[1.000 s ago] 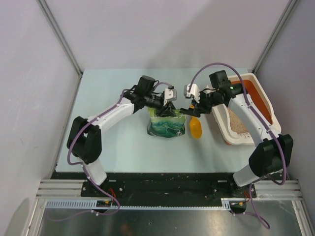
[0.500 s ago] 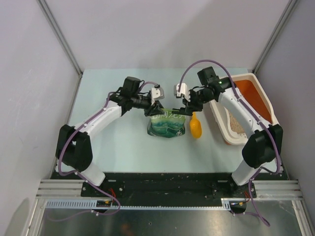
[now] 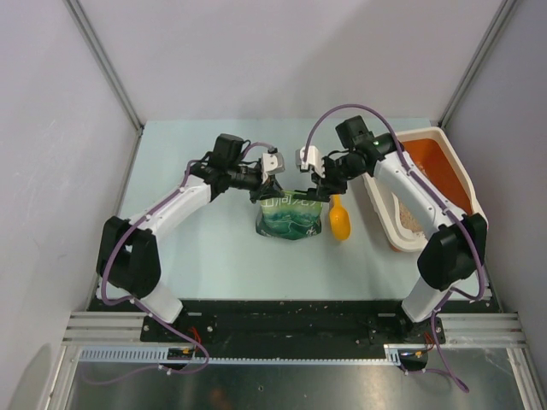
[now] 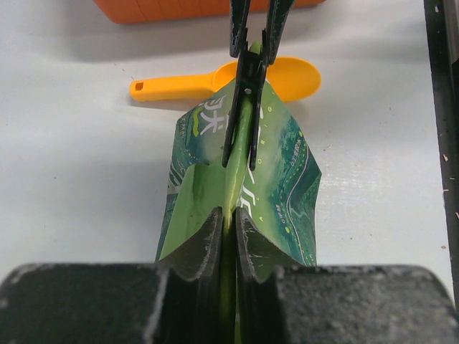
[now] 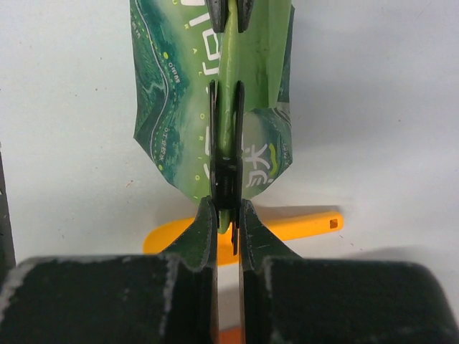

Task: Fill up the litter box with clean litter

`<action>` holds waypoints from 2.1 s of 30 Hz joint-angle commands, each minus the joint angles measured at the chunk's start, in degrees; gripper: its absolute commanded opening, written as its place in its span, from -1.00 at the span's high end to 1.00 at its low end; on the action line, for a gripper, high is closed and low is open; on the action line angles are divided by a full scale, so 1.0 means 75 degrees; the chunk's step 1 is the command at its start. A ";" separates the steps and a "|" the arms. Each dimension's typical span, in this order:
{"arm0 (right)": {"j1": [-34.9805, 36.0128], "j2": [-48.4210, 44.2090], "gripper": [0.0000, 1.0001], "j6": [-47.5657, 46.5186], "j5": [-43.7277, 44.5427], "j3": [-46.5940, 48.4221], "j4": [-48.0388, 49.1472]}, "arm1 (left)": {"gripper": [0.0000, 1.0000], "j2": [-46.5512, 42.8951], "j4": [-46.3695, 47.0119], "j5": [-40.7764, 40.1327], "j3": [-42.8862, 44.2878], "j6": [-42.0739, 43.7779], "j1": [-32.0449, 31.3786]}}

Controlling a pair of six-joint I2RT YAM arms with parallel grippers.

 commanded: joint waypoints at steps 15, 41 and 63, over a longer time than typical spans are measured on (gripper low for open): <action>0.0544 0.0418 1.00 0.0277 -0.0503 0.0487 -0.0104 | 0.31 -0.0429 0.0042 0.0028 -0.0147 0.0088 0.0051; -0.1340 -0.0085 -0.99 0.4669 -0.0397 0.1611 0.1862 | -0.74 -0.1483 0.0019 -0.1717 0.1177 -0.1704 0.1363; -0.0511 0.0558 -0.99 0.7683 0.6750 0.1950 0.3236 | -0.99 -0.0992 0.1179 -0.5700 0.1153 -0.3873 0.1621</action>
